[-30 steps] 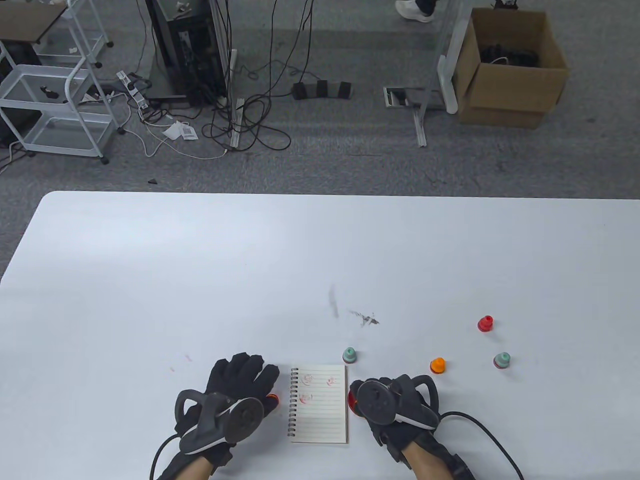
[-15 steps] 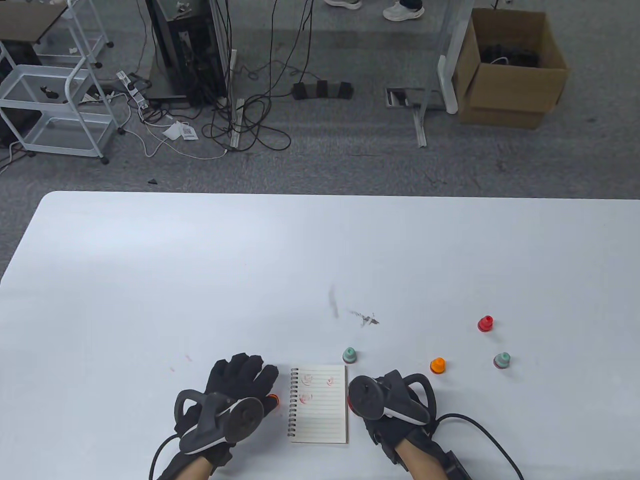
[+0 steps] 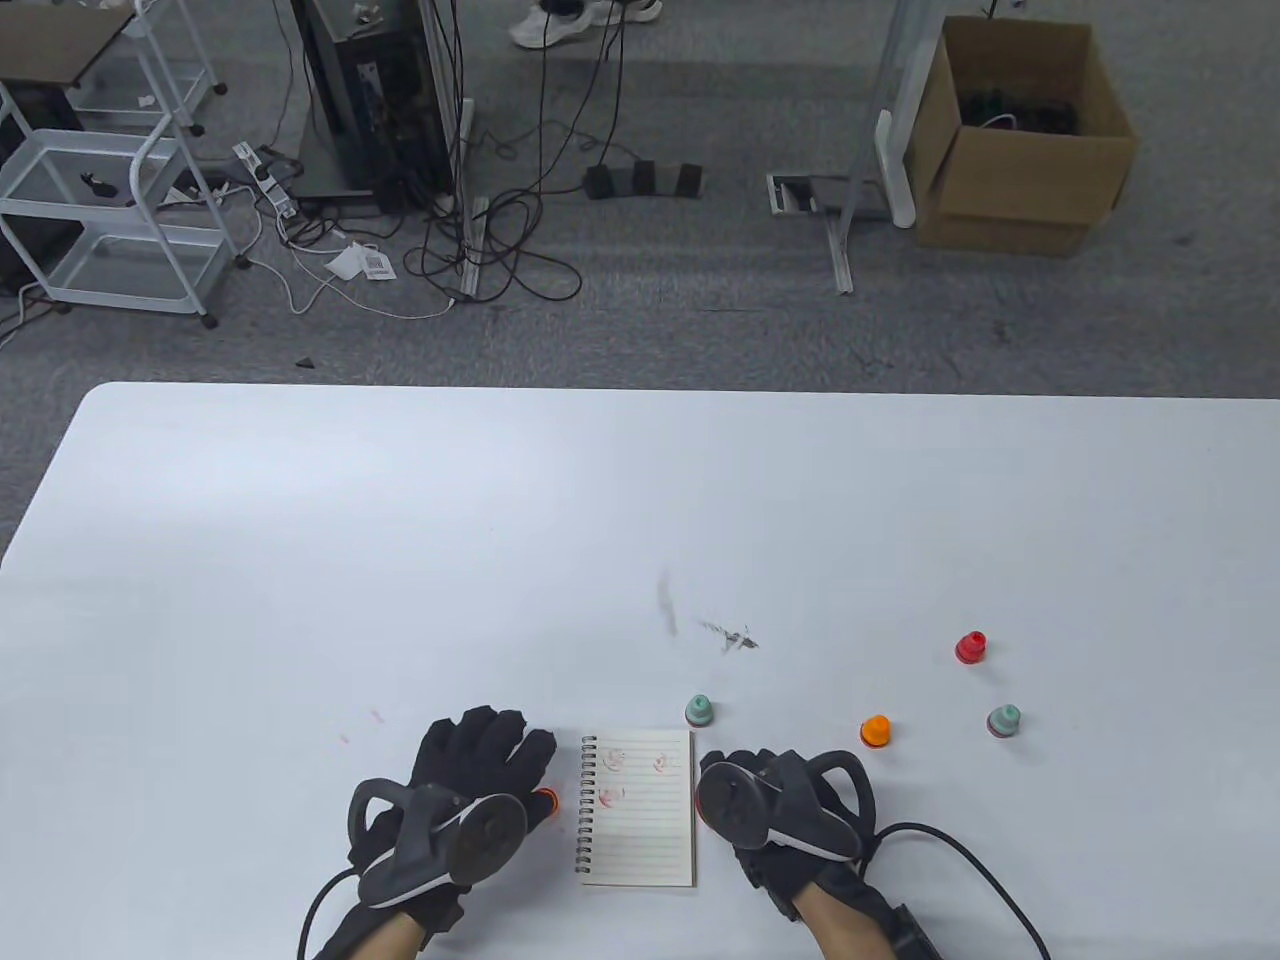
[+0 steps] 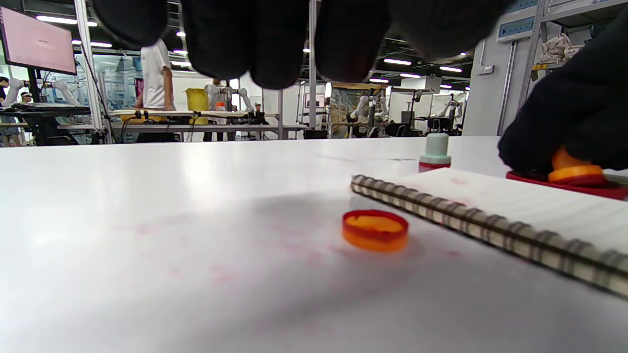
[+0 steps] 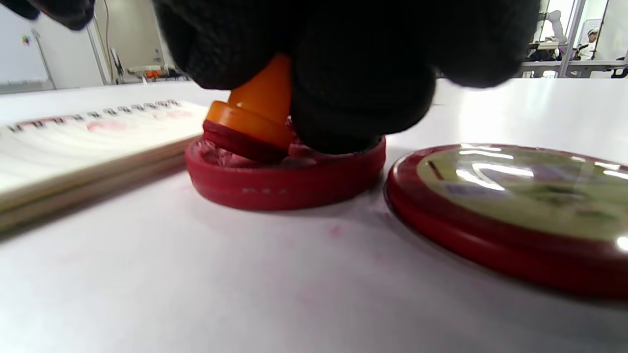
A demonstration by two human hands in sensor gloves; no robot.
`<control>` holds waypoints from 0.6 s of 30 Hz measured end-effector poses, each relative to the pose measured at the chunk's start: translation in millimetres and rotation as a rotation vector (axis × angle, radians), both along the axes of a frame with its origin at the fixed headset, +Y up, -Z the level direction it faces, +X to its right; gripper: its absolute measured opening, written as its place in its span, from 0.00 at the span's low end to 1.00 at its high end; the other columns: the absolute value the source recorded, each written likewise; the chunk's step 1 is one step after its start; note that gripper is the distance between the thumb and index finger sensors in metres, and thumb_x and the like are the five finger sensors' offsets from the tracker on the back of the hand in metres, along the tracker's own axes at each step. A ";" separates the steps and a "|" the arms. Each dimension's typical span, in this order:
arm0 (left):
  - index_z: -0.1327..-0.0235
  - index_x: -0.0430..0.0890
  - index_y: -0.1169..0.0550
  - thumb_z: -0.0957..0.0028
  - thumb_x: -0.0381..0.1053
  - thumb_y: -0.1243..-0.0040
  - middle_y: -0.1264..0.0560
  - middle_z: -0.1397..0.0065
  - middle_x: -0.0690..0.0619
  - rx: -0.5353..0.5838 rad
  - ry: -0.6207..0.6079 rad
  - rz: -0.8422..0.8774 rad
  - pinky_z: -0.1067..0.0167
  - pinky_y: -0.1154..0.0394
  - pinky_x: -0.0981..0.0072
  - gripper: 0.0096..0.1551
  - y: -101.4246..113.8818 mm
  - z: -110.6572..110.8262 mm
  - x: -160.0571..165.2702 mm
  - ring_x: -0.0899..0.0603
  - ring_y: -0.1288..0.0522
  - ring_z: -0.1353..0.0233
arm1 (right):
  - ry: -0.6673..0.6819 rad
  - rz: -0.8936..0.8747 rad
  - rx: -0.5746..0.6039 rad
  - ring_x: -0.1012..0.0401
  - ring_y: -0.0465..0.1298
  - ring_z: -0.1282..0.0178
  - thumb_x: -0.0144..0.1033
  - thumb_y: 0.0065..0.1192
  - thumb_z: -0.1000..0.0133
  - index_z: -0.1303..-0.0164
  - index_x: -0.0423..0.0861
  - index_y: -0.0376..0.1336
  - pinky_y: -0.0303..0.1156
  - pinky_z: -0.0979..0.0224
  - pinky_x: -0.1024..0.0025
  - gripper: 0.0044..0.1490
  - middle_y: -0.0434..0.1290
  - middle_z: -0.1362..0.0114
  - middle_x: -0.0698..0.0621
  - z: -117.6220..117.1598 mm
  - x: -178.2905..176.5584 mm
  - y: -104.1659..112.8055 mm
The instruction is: Stamp reward stamp onto notebook
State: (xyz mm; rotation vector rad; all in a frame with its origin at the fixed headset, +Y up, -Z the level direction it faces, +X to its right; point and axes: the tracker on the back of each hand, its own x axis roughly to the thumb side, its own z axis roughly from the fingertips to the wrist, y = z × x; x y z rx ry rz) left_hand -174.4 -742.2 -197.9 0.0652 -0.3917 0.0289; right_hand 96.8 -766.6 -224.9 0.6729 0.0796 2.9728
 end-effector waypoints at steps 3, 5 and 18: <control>0.26 0.59 0.26 0.50 0.66 0.44 0.31 0.18 0.49 0.001 0.002 0.006 0.22 0.35 0.34 0.36 0.3 -0.2 -0.4 0.36 0.32 0.18 | -0.012 -0.110 0.088 0.55 0.82 0.64 0.36 0.65 0.54 0.41 0.42 0.72 0.79 0.59 0.67 0.30 0.83 0.48 0.41 3.3 6.8 12.2; 0.25 0.59 0.26 0.50 0.66 0.44 0.30 0.18 0.49 0.002 0.001 0.005 0.22 0.35 0.34 0.36 0.2 -0.3 -0.5 0.36 0.32 0.18 | -0.012 -0.163 0.109 0.55 0.83 0.64 0.35 0.64 0.54 0.40 0.42 0.71 0.79 0.59 0.67 0.31 0.83 0.47 0.41 5.0 8.6 16.1; 0.26 0.59 0.26 0.50 0.66 0.44 0.30 0.18 0.49 0.011 -0.001 0.010 0.22 0.35 0.34 0.36 0.9 0.3 -1.2 0.36 0.32 0.18 | 0.063 -0.294 0.066 0.56 0.84 0.66 0.34 0.64 0.54 0.40 0.40 0.72 0.79 0.62 0.68 0.30 0.84 0.48 0.41 10.9 -15.4 14.9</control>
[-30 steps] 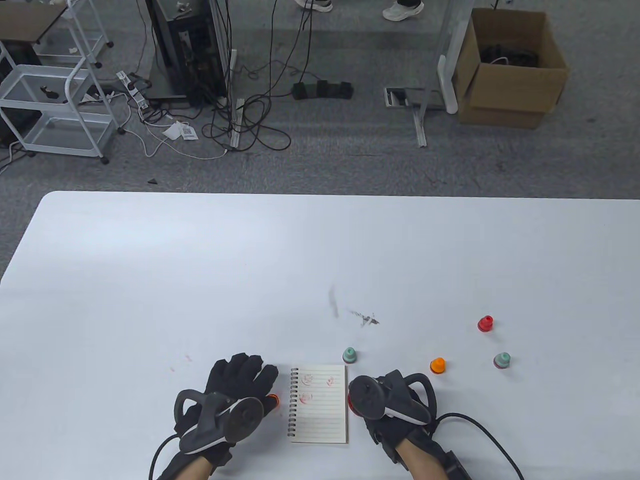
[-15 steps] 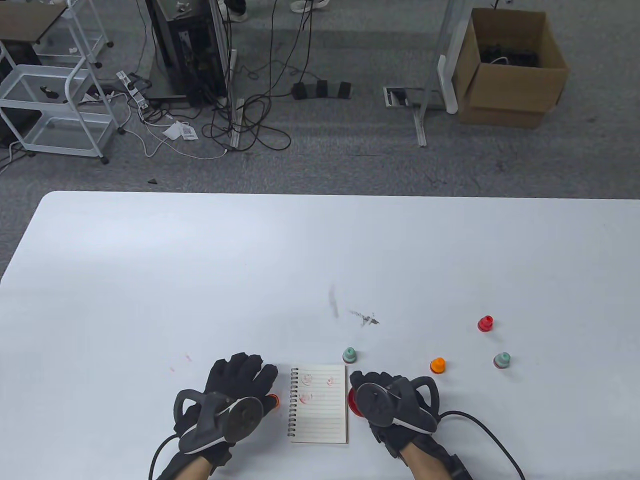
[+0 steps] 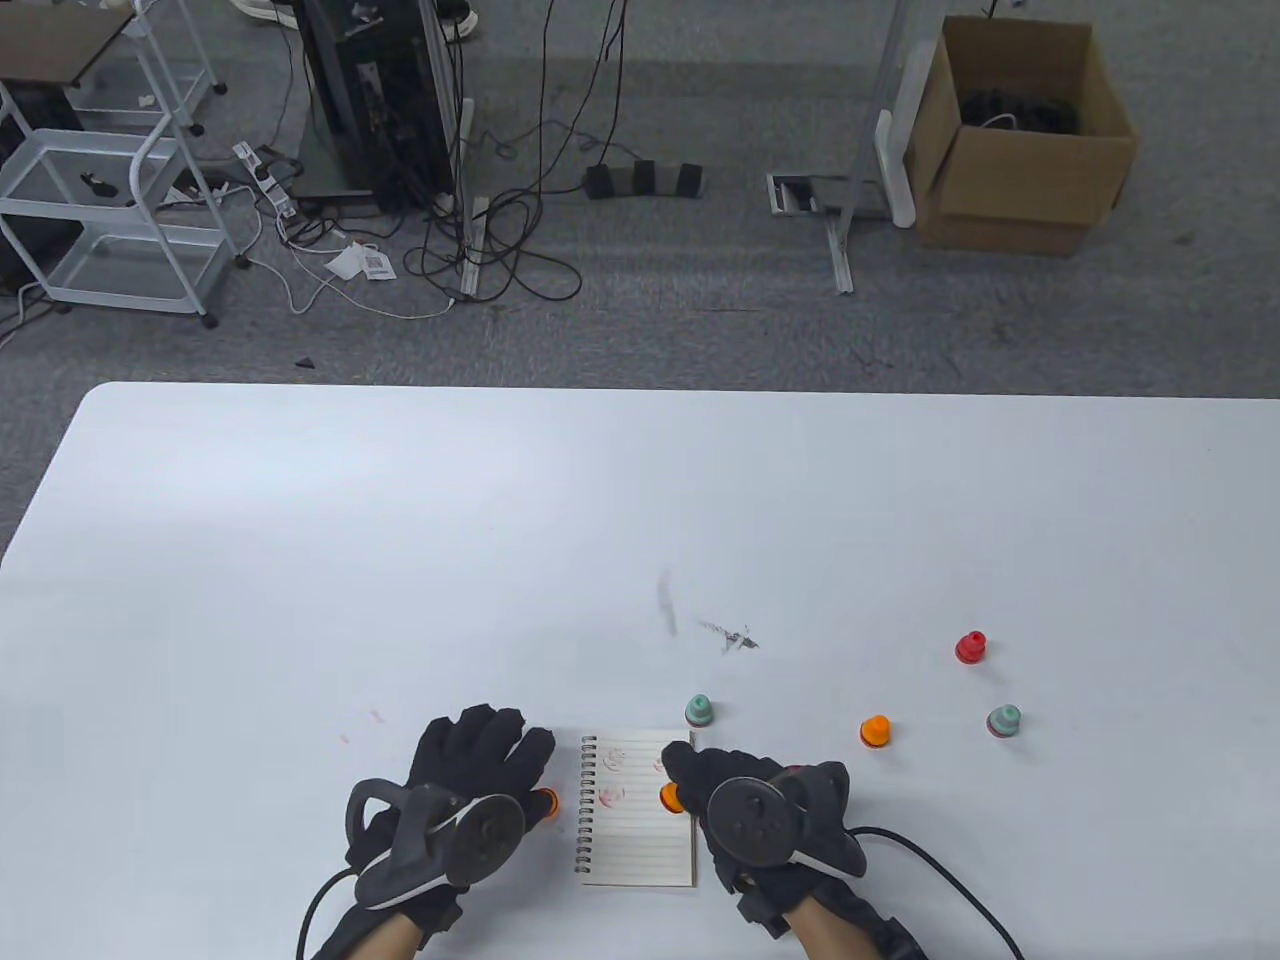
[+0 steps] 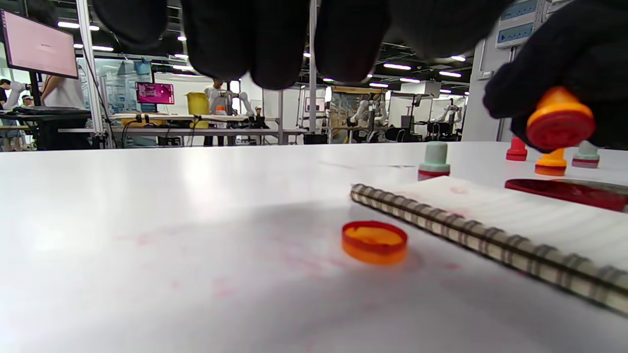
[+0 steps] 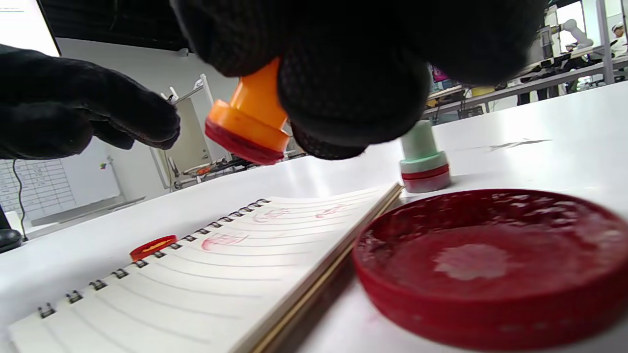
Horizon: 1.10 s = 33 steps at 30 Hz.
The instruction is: Stamp reward stamp onto notebook
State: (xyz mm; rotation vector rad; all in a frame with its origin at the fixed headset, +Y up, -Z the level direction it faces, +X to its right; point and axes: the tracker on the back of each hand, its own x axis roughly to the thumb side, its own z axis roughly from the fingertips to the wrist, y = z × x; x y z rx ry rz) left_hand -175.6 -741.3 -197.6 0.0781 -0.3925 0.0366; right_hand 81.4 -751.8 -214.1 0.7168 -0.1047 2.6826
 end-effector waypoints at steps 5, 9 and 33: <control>0.26 0.59 0.26 0.50 0.66 0.44 0.30 0.18 0.49 0.006 -0.003 0.000 0.22 0.35 0.34 0.36 0.3 0.4 0.0 0.36 0.32 0.18 | 0.009 0.011 0.005 0.57 0.83 0.66 0.35 0.66 0.55 0.41 0.41 0.72 0.79 0.62 0.69 0.30 0.83 0.48 0.41 -0.7 -9.1 -3.9; 0.26 0.59 0.26 0.50 0.66 0.44 0.30 0.18 0.49 0.006 -0.003 -0.001 0.22 0.35 0.34 0.36 0.5 0.5 -0.1 0.36 0.32 0.18 | 0.004 0.026 0.001 0.57 0.83 0.66 0.35 0.67 0.55 0.42 0.41 0.71 0.79 0.61 0.69 0.30 0.83 0.48 0.41 -4.4 -13.8 -7.3; 0.26 0.59 0.25 0.50 0.66 0.44 0.30 0.19 0.50 0.011 -0.003 0.000 0.22 0.35 0.34 0.36 1.4 0.9 -0.8 0.36 0.31 0.19 | 0.032 0.105 -0.024 0.55 0.82 0.67 0.35 0.70 0.58 0.45 0.42 0.72 0.79 0.62 0.69 0.29 0.83 0.50 0.41 -10.0 -30.1 -19.5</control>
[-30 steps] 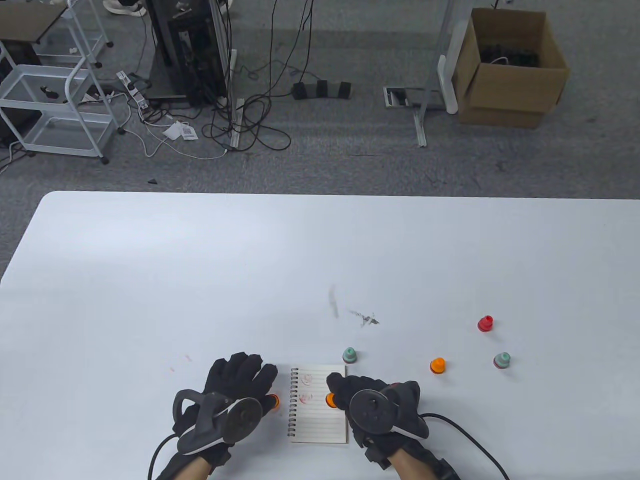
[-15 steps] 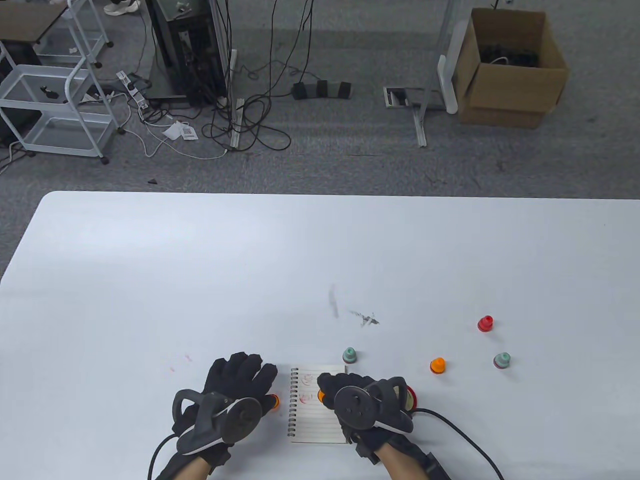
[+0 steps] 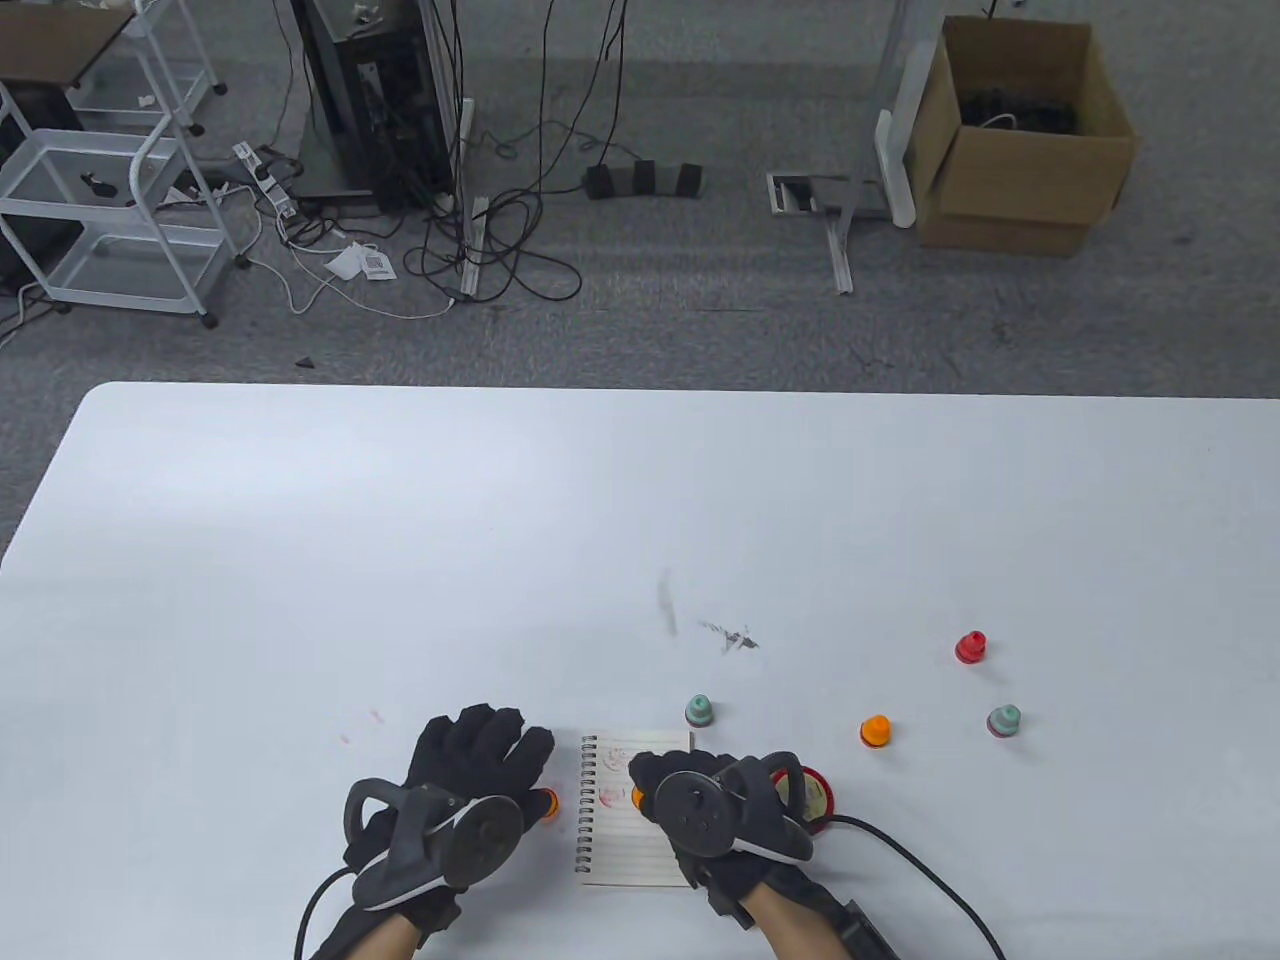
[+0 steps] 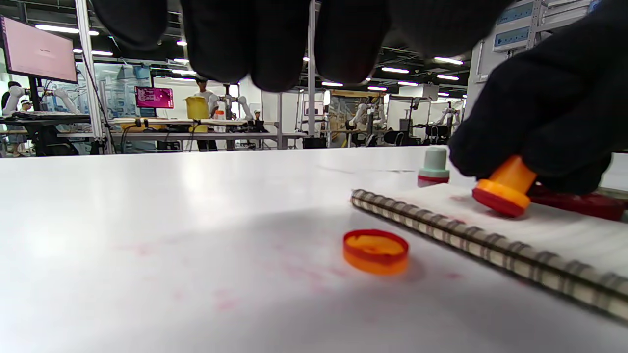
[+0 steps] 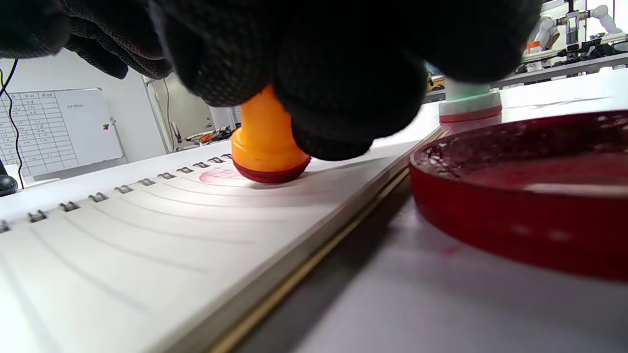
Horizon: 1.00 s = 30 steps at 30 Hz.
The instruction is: Stamp reward stamp onto notebook
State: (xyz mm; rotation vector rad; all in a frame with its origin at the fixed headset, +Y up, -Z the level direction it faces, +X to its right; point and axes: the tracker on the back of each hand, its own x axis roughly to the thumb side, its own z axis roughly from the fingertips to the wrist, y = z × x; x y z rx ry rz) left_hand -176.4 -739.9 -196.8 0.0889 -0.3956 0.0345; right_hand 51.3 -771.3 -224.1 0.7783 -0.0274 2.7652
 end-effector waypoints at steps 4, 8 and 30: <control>0.26 0.59 0.25 0.50 0.66 0.44 0.29 0.19 0.49 0.001 -0.001 -0.001 0.22 0.35 0.35 0.36 -0.4 0.2 0.1 0.36 0.31 0.19 | 0.000 0.004 0.005 0.55 0.82 0.67 0.35 0.69 0.57 0.45 0.41 0.72 0.79 0.62 0.69 0.29 0.83 0.50 0.41 0.3 -0.4 0.4; 0.26 0.59 0.25 0.50 0.66 0.44 0.29 0.19 0.49 0.000 -0.001 -0.003 0.22 0.35 0.35 0.36 -0.4 0.1 0.1 0.36 0.31 0.19 | -0.009 -0.001 -0.006 0.55 0.82 0.68 0.35 0.69 0.57 0.45 0.41 0.72 0.79 0.62 0.69 0.29 0.83 0.51 0.40 -1.0 -0.6 0.5; 0.26 0.59 0.25 0.50 0.66 0.44 0.29 0.19 0.49 0.008 0.007 0.014 0.22 0.34 0.35 0.36 3.3 0.6 -4.8 0.36 0.31 0.19 | -0.055 0.128 -0.151 0.56 0.81 0.66 0.33 0.69 0.58 0.45 0.43 0.73 0.78 0.60 0.67 0.29 0.81 0.50 0.39 -13.2 -27.2 6.3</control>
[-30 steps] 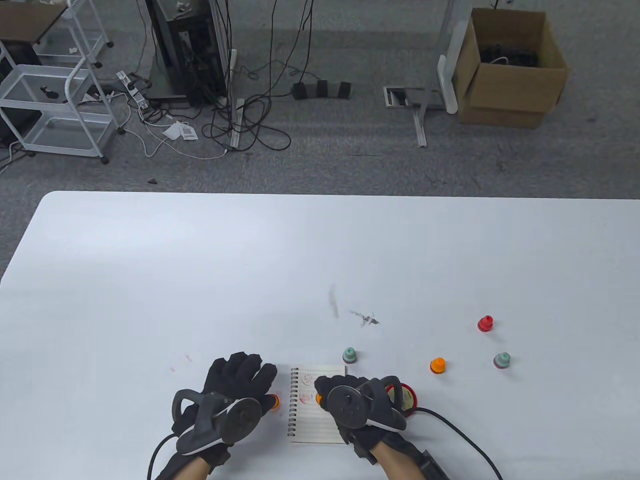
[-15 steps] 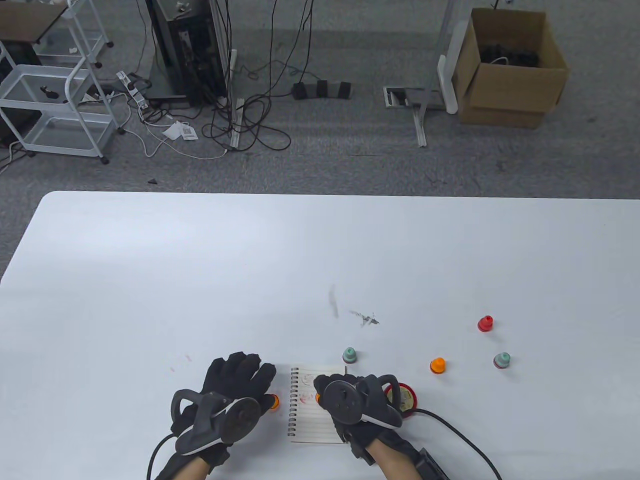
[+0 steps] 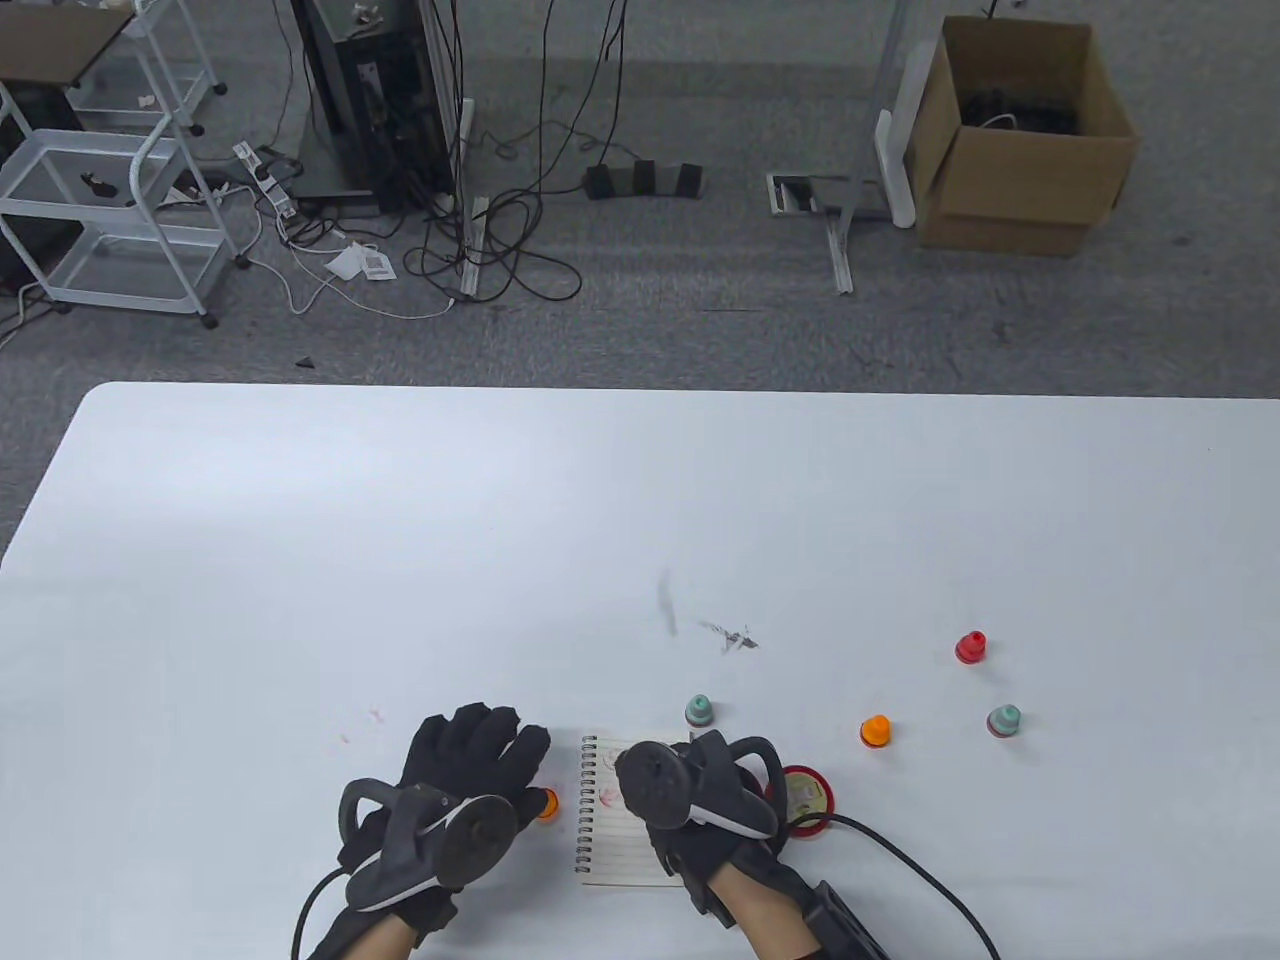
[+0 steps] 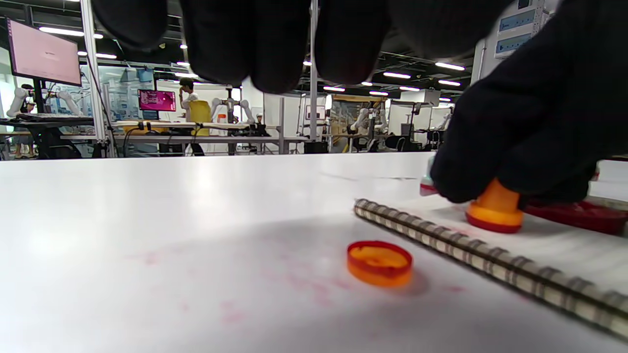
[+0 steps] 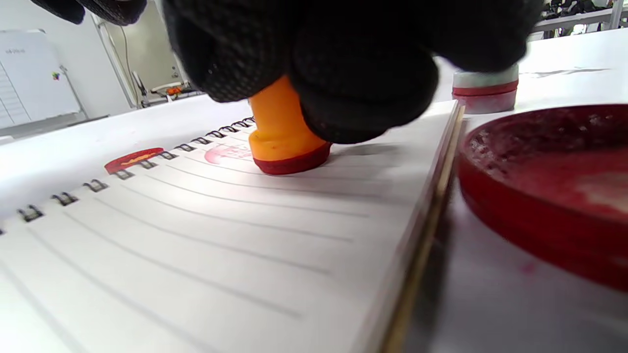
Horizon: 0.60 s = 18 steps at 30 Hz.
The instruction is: Stamp reward stamp onto notebook
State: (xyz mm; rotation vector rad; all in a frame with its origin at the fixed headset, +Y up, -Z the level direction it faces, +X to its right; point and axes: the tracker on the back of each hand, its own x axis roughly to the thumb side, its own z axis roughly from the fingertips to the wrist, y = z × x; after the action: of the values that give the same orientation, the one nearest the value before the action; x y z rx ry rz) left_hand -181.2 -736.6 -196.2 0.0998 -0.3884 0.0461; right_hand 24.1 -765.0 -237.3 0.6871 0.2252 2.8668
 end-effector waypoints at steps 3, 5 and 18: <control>0.26 0.59 0.25 0.50 0.66 0.44 0.29 0.19 0.49 -0.003 0.001 -0.004 0.23 0.34 0.35 0.36 -0.6 -0.2 0.0 0.36 0.30 0.19 | -0.005 0.039 -0.037 0.56 0.81 0.66 0.33 0.69 0.58 0.45 0.44 0.73 0.78 0.60 0.67 0.29 0.80 0.50 0.39 -3.6 -4.2 1.8; 0.26 0.59 0.25 0.50 0.66 0.44 0.29 0.19 0.50 -0.005 0.002 -0.007 0.22 0.34 0.35 0.36 -0.6 -0.3 0.0 0.36 0.30 0.19 | -0.011 0.056 -0.064 0.56 0.81 0.66 0.33 0.69 0.58 0.45 0.44 0.73 0.78 0.60 0.67 0.29 0.80 0.50 0.39 -5.9 -6.1 2.5; 0.27 0.59 0.25 0.50 0.66 0.44 0.28 0.19 0.50 -0.008 -0.001 -0.010 0.23 0.34 0.35 0.36 -0.2 -0.3 0.5 0.36 0.30 0.19 | -0.040 0.112 -0.118 0.56 0.81 0.65 0.33 0.68 0.57 0.44 0.44 0.72 0.77 0.59 0.66 0.29 0.80 0.49 0.39 -8.5 -11.1 4.4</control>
State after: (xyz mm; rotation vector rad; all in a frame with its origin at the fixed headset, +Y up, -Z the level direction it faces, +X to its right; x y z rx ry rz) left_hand -180.7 -736.8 -196.5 0.0900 -0.3899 0.0382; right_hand 13.0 -760.6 -245.8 0.6132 0.4365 2.9406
